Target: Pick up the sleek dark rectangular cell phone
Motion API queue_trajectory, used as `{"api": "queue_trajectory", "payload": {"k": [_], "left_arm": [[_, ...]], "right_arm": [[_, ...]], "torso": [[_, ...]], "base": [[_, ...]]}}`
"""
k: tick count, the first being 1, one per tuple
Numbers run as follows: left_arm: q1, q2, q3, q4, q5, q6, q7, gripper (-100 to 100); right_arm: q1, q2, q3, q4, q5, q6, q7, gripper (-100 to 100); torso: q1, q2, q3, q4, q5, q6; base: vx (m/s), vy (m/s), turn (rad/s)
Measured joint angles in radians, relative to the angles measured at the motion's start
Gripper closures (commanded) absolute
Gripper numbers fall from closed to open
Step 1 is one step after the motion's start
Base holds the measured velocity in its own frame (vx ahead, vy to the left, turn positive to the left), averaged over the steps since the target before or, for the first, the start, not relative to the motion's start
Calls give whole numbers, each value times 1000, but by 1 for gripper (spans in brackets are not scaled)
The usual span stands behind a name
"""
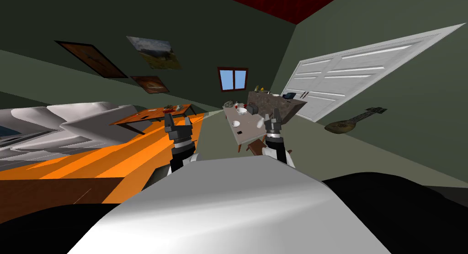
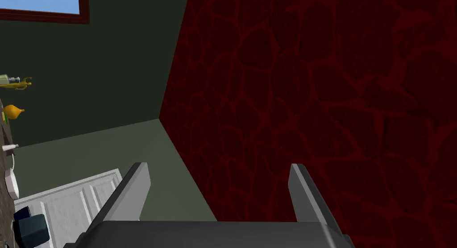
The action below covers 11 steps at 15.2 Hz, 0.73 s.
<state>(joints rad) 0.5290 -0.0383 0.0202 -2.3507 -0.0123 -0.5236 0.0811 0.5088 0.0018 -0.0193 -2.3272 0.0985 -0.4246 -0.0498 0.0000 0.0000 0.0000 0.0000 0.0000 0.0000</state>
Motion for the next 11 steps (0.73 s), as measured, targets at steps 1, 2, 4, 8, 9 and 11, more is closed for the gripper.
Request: {"api": "queue_trajectory", "payload": {"k": [1, 2, 4, 8, 9, 11], "left_arm": [[0, 0, 0, 0, 0, 0, 0, 0], [0, 0, 0, 0, 0, 0, 0, 0], [0, 0, 0, 0, 0, 0, 0, 0], [0, 0, 0, 0, 0, 0, 0, 0], [0, 0, 0, 0, 0, 0, 0, 0], [0, 0, 0, 0, 0, 0, 0, 0]], "right_arm": [[1, -14, -1, 2, 0, 0, -3, -100], [1, -36, -4, 4, -2, 5, -10, -100], [2, -70, -12, 11, -5, 14, -26, -100], [-5, -139, -43, 47, -19, 63, -93, -100], [0, -149, -49, 55, -23, 72, -111, -100], [6, -161, -58, 82, -30, 91, -147, -100]], "torso": [[0, 0, 0, 0, 0, 0], [1, 0, 0, 0, 0, 0], [4, 1, 0, 0, 1, 0], [8, 1, 0, 0, 2, 0], [9, 1, 1, 0, 2, 0], [10, 0, 0, 0, 2, 0]], "base": [[-7, 38, 7], [-10, 51, 2], [-14, 74, 3], [-13, 122, 4], [-1, 157, 3], [16, 129, -1]]}}
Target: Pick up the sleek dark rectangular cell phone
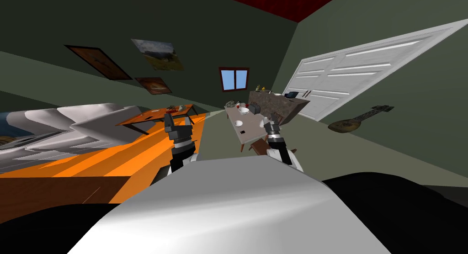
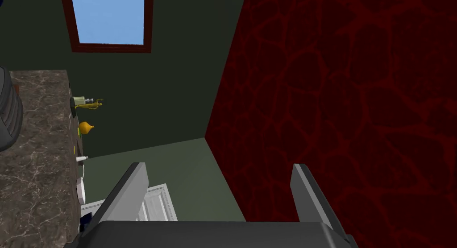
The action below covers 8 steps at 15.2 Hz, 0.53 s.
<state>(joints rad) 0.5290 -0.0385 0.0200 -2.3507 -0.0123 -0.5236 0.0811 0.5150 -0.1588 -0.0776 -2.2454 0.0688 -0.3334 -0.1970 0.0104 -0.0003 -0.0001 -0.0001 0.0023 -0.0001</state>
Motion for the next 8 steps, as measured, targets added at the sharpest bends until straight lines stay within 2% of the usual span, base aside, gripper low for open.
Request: {"api": "queue_trajectory", "payload": {"k": [3, 6, 8], "left_arm": [[0, 0, 0, 0, 0, 0, 0, 0], [0, 0, 0, 0, 0, 0, 0, 0], [0, 0, 0, 0, 0, 0, 0, 0]], "right_arm": [[-3, -16, -24, 39, -16, 36, -54, -100], [5, -26, -48, 74, -35, 71, -112, -100], [-4, -35, -69, 109, -52, 100, -154, -100]], "torso": [[-2, -1, -1, 0, 0, 0], [-2, -3, -2, -1, 0, 0], [-2, -4, -2, -1, 0, 0]], "base": [[28, 115, 2], [54, 119, -1], [62, 120, -1]]}}
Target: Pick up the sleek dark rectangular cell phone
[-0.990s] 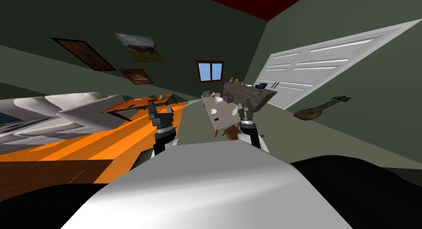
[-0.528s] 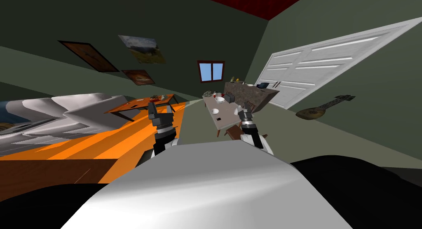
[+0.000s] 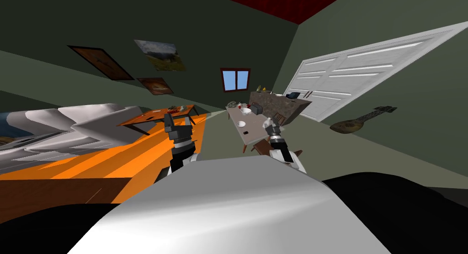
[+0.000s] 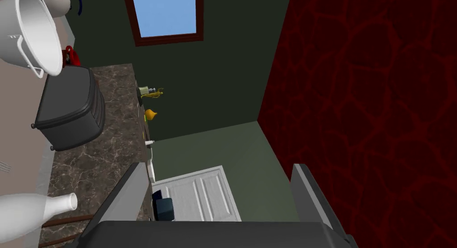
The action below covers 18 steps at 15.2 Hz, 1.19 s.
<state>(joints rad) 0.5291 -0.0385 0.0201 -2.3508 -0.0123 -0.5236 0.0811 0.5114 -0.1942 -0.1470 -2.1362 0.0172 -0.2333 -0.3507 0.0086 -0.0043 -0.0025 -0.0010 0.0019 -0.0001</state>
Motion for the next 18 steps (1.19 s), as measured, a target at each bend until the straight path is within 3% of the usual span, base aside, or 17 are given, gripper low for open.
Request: {"api": "queue_trajectory", "payload": {"k": [4, 7, 11, 15, 18], "left_arm": [[0, 0, 0, 0, 0, 0, 0, 0], [0, 0, 0, 0, 0, 0, 0, 0], [0, 0, 0, 0, 0, 0, 0, 0], [0, 0, 0, 0, 0, 0, 0, 0], [0, 0, 0, 0, 0, 0, 0, 0]], "right_arm": [[-5, -1, -25, 45, -23, 65, -68, -100], [-28, -3, -51, 116, -46, 109, -121, -100], [-14, -18, -81, 142, -80, 171, -195, -100], [-33, -34, -120, 243, -125, 219, -277, -100], [-39, -33, -141, 290, -149, 265, -329, -100]], "torso": [[-1, 0, 0, 0, 0, 0], [0, -2, -1, 0, 0, 0], [-4, -2, -1, 0, -1, 0], [0, -5, -3, -1, 0, 0], [-1, -6, -4, -1, 0, 0]], "base": [[53, 99, -3], [73, 106, -6], [82, 69, -4], [117, 111, -8], [121, 84, -8]]}}
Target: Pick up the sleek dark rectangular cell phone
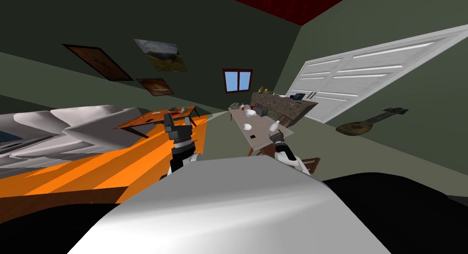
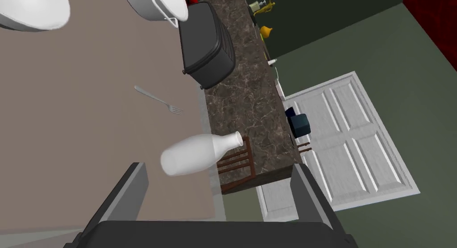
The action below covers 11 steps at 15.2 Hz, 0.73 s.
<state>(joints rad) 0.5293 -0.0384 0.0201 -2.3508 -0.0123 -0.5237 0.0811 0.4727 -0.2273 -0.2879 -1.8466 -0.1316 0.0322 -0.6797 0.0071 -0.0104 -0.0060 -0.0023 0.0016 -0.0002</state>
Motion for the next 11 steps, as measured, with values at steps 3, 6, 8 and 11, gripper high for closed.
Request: {"api": "queue_trajectory", "payload": {"k": [3, 6, 8, 11], "left_arm": [[0, 0, 0, 0, 0, 0, 0, 0], [0, 0, 0, 0, 0, 0, 0, 0], [0, 0, 0, 0, 0, 0, 0, 0], [0, 0, 0, 0, 0, 0, 0, 0]], "right_arm": [[-23, 3, -21, 51, -21, 57, -41, -100], [-39, -8, -49, 119, -55, 113, -96, -100], [-41, -19, -65, 166, -84, 143, -135, -100], [-38, -22, -88, 197, -114, 198, -185, -100]], "torso": [[-2, 2, 1, 0, 0, 0], [-1, 0, 0, 0, 0, 0], [-1, -1, -1, 0, 0, 0], [-2, -2, -1, 0, 0, 0]], "base": [[121, 84, -8], [141, 92, -9], [144, 70, -13], [151, 63, -11]]}}
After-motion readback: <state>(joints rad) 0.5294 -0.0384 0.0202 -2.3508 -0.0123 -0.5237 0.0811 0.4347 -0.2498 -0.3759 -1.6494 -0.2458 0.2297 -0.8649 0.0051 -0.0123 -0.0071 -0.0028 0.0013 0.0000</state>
